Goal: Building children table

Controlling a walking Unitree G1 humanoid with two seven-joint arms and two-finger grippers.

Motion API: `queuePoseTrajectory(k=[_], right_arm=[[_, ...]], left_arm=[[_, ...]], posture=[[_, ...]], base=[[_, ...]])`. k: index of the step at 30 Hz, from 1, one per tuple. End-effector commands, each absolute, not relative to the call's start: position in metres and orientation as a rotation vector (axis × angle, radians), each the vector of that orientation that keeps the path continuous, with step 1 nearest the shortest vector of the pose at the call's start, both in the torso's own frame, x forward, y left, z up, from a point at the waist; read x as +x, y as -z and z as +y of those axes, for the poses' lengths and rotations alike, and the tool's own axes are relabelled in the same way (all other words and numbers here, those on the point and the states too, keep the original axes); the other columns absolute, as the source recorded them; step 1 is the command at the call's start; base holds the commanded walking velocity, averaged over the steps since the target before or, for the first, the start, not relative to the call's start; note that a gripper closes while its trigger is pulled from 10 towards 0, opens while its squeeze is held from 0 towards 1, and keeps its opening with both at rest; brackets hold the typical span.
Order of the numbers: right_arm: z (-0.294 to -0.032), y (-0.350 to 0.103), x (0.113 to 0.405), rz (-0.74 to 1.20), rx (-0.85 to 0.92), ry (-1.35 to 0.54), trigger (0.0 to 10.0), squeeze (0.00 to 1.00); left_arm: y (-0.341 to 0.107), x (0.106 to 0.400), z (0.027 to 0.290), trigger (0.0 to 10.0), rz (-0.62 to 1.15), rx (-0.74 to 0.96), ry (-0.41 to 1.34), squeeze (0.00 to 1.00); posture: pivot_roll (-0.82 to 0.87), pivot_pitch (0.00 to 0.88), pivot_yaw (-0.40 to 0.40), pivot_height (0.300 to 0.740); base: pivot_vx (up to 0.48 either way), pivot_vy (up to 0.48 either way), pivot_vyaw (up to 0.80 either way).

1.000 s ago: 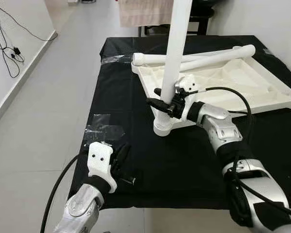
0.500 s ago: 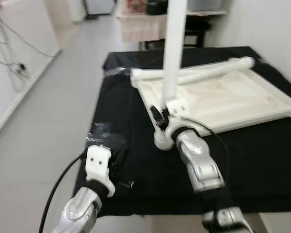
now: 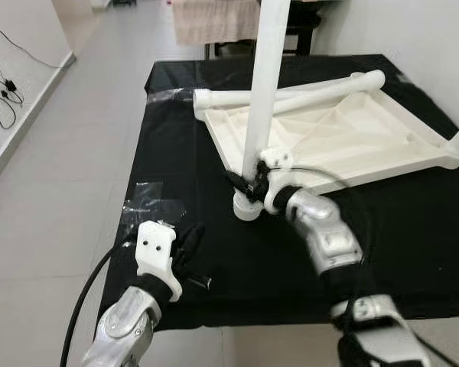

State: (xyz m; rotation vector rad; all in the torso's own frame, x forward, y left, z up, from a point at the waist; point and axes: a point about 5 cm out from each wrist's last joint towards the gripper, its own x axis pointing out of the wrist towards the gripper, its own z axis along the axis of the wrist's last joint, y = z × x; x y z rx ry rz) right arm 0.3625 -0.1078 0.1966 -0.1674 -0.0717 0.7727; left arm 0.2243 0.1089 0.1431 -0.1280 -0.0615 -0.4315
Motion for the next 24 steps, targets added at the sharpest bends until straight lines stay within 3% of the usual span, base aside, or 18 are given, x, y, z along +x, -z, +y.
queuePoseTrajectory(k=[1, 6, 7, 20, 24], right_arm=[[-0.107, -0.194, 0.361, -0.056, -0.147, -0.908, 10.0, 0.0], [-0.111, -0.194, 0.365, -0.026, -0.167, -0.993, 10.0, 0.0], [-0.113, -0.192, 0.365, -0.017, -0.193, -1.036, 0.0, 0.0], [-0.113, -0.183, 0.367, 0.003, -0.167, -1.044, 0.0, 0.0], [-0.115, -0.157, 0.363, 0.082, -0.173, -0.878, 0.0, 0.0]], left_arm=[[-0.137, 0.225, 0.109, 10.0, -0.029, -0.135, 0.431, 0.0], [-0.137, 0.224, 0.109, 10.0, -0.029, -0.133, 0.429, 0.0], [-0.137, 0.224, 0.109, 10.0, -0.029, -0.132, 0.429, 0.0], [-0.137, 0.224, 0.109, 10.0, -0.026, -0.132, 0.435, 0.0], [-0.138, 0.224, 0.109, 10.0, -0.027, -0.134, 0.436, 0.0]], posture=[[0.1, 0.119, -0.012, 0.74], [0.11, 0.12, -0.013, 0.74], [0.11, 0.12, -0.013, 0.74], [0.11, 0.13, -0.014, 0.74], [0.11, 0.131, -0.018, 0.74]], base=[[0.0, 0.0, 0.0], [0.0, 0.0, 0.0], [0.0, 0.0, 0.0], [0.0, 0.0, 0.0], [0.0, 0.0, 0.0]])
